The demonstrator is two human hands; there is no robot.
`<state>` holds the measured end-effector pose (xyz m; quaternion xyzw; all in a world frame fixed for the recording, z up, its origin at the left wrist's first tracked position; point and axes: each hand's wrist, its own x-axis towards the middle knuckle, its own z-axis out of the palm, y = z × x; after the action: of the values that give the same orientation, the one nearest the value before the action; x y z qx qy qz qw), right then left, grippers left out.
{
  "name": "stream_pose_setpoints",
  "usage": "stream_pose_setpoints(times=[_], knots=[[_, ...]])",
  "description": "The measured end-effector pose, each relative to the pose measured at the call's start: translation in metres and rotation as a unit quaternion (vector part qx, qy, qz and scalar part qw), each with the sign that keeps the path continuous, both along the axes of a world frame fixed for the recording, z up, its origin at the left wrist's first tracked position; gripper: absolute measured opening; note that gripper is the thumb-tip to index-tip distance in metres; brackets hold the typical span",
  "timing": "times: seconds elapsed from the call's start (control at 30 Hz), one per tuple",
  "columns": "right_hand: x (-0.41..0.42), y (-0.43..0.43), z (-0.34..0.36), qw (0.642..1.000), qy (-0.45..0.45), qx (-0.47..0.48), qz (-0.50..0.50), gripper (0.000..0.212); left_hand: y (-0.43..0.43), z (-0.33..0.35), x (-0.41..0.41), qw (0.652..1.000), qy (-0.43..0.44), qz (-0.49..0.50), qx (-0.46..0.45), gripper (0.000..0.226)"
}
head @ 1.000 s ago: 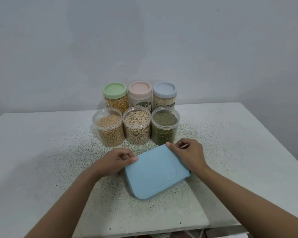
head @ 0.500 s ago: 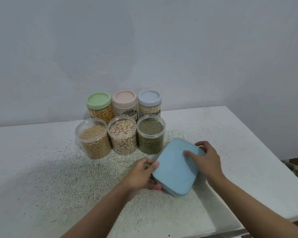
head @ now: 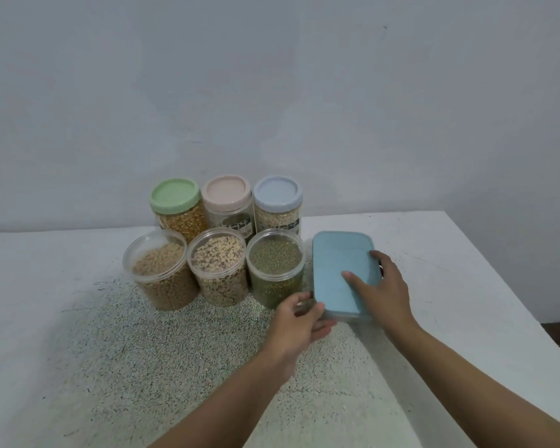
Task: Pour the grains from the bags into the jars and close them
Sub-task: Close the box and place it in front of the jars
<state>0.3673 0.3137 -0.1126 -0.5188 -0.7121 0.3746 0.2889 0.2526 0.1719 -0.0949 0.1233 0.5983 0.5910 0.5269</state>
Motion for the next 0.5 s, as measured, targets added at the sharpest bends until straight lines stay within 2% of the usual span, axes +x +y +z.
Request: stream_pose_setpoints(times=[0.1,0.27,0.5], knots=[[-0.010,0.016,0.002,1.000,0.009,-0.009,0.022,0.073,0.001,0.003,-0.008,0.999,0.036,-0.033,-0.015,0.048],[-0.031,0.031,0.001,0.999,0.021,-0.010,0.038,0.072,-0.003,0.004,-0.019,0.996,0.051,-0.073,-0.019,0.041],[-0.040,0.032,-0.001,0.999,0.011,0.018,0.047,0.059,-0.015,0.004,-0.028,0.988,0.076,-0.130,-0.021,0.037]])
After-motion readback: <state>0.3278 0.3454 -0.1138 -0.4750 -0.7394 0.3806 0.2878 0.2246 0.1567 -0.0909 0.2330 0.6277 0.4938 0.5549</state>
